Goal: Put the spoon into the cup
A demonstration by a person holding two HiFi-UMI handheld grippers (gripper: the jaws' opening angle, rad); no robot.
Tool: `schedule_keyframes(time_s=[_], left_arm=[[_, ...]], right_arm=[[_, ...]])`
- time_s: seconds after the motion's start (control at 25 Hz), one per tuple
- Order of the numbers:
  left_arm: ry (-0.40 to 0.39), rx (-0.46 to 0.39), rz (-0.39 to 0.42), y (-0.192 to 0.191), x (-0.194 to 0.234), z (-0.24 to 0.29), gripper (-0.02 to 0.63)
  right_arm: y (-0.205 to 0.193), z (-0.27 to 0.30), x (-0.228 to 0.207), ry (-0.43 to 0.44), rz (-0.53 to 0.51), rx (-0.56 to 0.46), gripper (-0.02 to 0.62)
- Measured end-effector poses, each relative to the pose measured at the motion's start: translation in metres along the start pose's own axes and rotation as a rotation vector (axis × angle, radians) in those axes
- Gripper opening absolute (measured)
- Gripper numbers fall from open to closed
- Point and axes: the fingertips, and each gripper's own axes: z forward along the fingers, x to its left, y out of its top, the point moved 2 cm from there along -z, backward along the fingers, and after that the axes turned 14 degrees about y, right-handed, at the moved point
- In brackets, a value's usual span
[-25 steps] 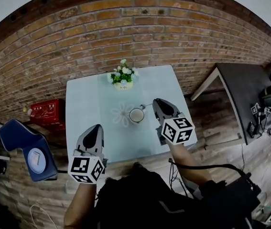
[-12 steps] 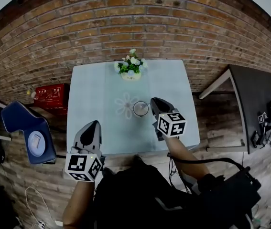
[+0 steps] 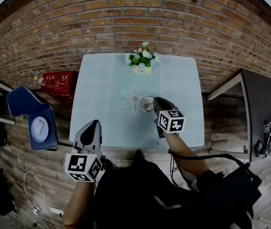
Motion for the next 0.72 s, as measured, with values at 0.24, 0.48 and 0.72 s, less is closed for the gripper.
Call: schedule_keyframes(time_s=[0.24,0.48,0.72], left_arm=[[0.026,-0.001,0.000,-0.001,0.005,-0.007,0.007],[0.042,-0.001,-0.010,-0.001,0.007,-0.011,0.006],[0.048,0.001,-0.013,-0.004,0.007,-0.012,0.008]], right_arm=[[-0.014,0.009,-0.004,-0.001,0.005,0.017,0.051],[-0.014,0.007,-0.010,-0.023,0.015,0.011,0.051],[-0.022,0.009,-0.017,-0.026,-0.016,0.022,0.054]])
